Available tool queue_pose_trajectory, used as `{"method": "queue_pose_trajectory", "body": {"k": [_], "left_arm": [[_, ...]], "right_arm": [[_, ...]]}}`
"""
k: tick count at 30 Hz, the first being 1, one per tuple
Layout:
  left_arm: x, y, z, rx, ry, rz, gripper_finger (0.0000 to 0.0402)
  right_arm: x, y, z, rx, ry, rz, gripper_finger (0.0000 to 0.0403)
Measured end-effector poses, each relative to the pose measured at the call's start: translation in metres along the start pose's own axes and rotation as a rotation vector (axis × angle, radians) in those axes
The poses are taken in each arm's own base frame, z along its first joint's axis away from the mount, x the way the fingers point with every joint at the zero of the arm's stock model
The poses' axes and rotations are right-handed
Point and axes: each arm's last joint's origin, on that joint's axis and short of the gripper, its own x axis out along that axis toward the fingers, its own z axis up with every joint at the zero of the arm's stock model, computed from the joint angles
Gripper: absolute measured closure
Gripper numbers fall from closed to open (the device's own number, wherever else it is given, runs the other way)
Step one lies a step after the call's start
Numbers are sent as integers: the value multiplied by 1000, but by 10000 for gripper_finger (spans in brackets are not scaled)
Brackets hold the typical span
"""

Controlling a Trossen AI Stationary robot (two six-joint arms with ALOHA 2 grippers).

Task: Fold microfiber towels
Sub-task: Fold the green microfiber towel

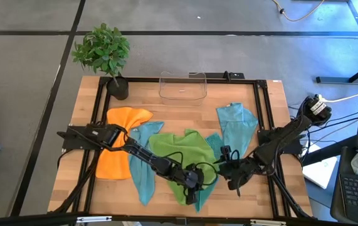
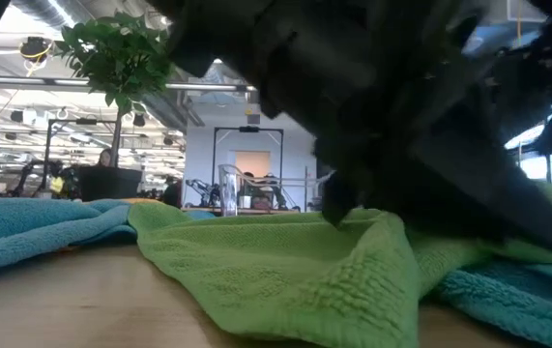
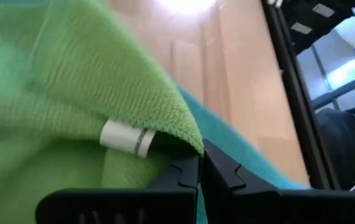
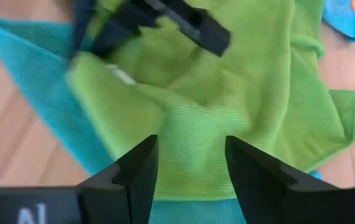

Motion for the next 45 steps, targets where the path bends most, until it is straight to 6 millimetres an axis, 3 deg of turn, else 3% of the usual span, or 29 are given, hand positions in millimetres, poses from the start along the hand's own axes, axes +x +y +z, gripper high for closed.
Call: {"method": "queue_pose_trajectory", "body": {"k": [6,13,22,27,35,45], "left_arm": [[12,1,-1,23,43,45,401],[11,2,-1,24,46,70,401],[11,3,-2,12,45,103,401],[9,4,-4,9,65,120,401],[9,5,-4,9,63,135,401],[9,5,-4,4,63,140,402]], "right_arm": [[16,-12,-9,86,-62,204,214],[22,-13,-15,42,-76,226,214],[49,-2,-27,42,5,242,214],[48,-1,-26,69,7,289,214],[45,6,-27,63,45,519,214],[38,0,-19,26,-26,430,215]]}}
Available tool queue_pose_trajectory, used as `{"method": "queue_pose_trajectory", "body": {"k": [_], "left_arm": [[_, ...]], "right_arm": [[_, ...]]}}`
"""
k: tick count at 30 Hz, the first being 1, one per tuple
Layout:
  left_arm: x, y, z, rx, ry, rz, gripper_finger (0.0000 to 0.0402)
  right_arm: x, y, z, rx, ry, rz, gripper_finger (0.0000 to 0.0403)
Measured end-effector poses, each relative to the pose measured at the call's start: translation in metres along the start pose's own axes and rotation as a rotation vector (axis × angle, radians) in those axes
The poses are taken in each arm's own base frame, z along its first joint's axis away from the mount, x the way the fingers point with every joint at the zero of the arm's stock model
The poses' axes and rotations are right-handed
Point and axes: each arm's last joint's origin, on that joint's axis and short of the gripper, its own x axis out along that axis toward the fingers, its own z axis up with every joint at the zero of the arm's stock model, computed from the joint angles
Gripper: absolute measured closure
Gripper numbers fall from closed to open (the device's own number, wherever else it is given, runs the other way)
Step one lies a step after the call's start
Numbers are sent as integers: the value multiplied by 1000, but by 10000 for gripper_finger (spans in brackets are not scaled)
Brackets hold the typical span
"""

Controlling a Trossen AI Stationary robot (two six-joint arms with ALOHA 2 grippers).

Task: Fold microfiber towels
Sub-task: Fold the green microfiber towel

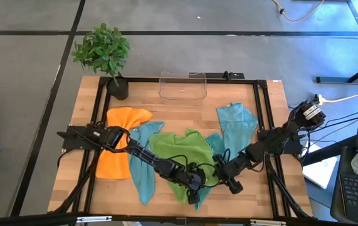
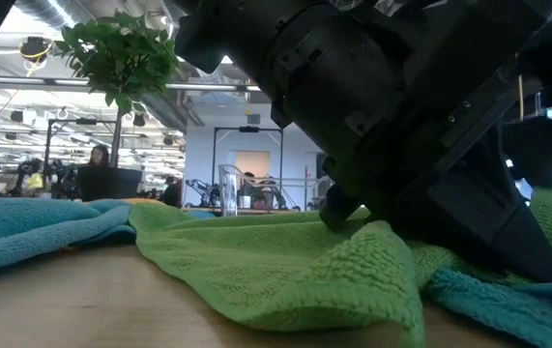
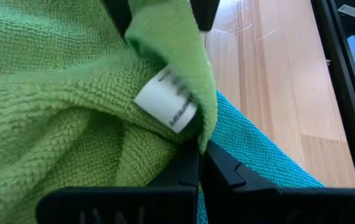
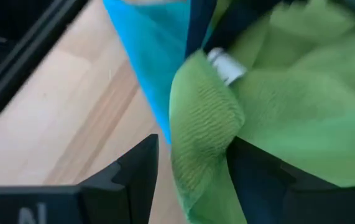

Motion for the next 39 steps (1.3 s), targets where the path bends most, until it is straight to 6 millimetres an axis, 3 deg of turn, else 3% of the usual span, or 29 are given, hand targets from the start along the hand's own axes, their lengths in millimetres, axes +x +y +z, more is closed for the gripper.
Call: {"method": "queue_pose_trajectory", "body": {"k": [4,10,18,29,39], "left_arm": [[0,0,0,0,0,1,401],[0,2,1,-3,-3,11,401],[1,2,0,-2,-5,15,401],[1,2,0,-2,-5,17,401],[1,2,0,-2,-5,18,401]], "right_arm": [[-11,2,8,-10,-51,28,215],[-14,8,7,-12,-18,228,215],[-13,2,9,-57,-66,14,215],[-13,7,10,-33,-54,170,215],[1,3,5,-35,-53,66,216]]}}
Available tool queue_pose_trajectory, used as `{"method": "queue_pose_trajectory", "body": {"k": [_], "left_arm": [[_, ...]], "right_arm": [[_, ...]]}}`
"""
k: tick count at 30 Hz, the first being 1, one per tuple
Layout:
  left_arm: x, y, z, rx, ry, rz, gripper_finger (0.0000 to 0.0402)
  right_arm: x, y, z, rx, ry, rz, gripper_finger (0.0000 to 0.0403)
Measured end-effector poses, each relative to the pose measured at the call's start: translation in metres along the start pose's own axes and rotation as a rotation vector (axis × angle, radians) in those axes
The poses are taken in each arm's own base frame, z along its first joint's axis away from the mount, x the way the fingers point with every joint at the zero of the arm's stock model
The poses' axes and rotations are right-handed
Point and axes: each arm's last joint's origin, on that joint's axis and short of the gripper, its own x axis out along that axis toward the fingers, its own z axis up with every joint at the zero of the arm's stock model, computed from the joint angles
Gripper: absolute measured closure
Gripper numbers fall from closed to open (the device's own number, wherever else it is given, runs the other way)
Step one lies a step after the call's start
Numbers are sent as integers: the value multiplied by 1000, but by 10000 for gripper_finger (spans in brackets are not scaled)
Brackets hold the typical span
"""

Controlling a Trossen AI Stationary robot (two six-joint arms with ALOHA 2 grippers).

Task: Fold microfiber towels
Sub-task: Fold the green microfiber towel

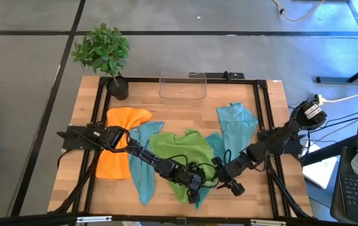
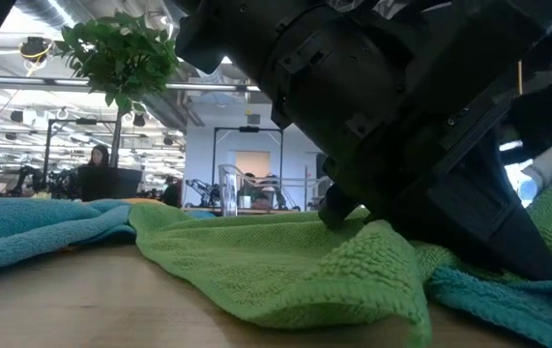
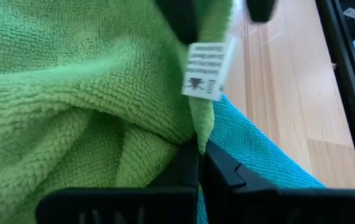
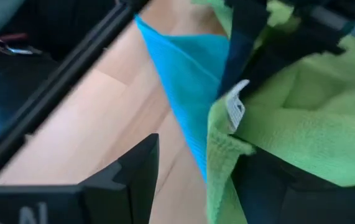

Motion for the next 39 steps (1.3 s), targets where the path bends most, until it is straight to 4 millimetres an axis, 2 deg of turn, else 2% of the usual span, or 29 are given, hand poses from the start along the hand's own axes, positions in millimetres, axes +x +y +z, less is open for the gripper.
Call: {"method": "queue_pose_trajectory", "body": {"k": [5,12,16,19,28,31,34,39], "left_arm": [[0,0,0,0,0,1,401],[0,0,0,1,7,-10,401],[-1,0,1,37,13,-25,401],[-10,-1,4,76,39,-26,401],[-66,-9,29,92,103,24,401],[-92,-10,34,3,138,75,401],[-116,-16,31,-90,161,158,401],[-120,-38,15,-151,131,179,401]], "right_arm": [[4,-1,-3,-28,14,-56,257],[4,-1,-2,-82,6,-55,388],[4,0,-3,-108,9,-53,390],[3,0,-4,-109,26,-54,397],[-4,5,-4,-138,50,-143,398],[-4,4,-10,-136,95,-136,398],[-4,5,-10,-130,101,-131,398],[-4,4,-14,-130,142,-142,397]]}}
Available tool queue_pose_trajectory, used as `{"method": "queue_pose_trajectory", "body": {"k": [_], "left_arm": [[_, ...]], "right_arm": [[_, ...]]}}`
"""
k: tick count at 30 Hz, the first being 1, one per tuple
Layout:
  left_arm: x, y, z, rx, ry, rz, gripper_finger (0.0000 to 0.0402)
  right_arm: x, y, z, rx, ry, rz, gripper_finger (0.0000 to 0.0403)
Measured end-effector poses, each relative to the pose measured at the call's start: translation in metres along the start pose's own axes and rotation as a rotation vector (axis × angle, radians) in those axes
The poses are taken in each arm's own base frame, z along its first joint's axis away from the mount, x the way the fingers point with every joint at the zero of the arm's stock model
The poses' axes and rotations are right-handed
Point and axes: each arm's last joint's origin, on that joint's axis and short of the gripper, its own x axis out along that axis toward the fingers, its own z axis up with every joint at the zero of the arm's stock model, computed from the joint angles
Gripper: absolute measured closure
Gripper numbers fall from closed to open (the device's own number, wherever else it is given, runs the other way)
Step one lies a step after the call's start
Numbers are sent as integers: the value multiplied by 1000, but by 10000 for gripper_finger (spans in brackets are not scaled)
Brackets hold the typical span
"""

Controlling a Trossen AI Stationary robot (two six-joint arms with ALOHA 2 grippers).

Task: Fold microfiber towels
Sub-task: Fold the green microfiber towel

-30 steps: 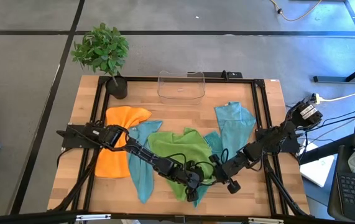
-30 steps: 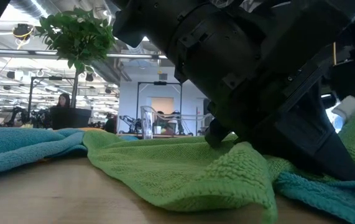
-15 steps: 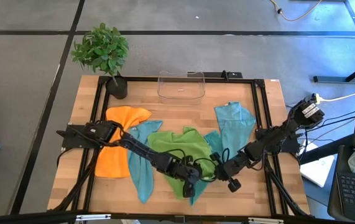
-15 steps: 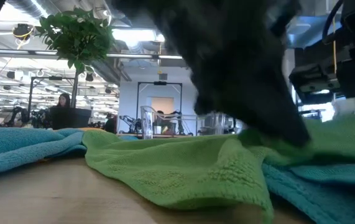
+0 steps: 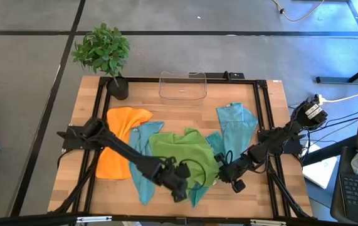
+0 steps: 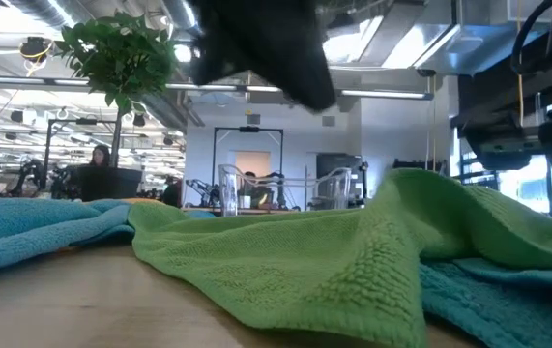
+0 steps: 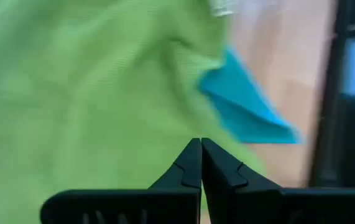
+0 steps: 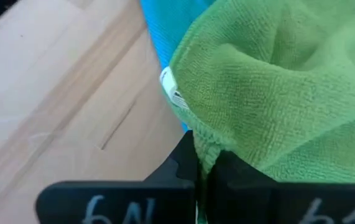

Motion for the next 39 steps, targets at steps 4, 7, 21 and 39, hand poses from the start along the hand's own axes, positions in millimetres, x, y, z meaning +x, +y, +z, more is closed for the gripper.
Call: {"method": "queue_pose_trajectory", "body": {"k": [4,7,21,39], "left_arm": [[9,-14,-13,-61,-53,-12,401],[15,-26,-18,-60,-163,-23,401],[32,-69,-2,135,-266,150,401],[49,-72,11,15,81,91,374]], "right_arm": [[0,-1,-1,-2,10,-40,397],[0,-1,-3,-4,34,-45,397],[0,-2,-8,25,80,-50,397],[-1,1,-10,4,98,-43,397]]}}
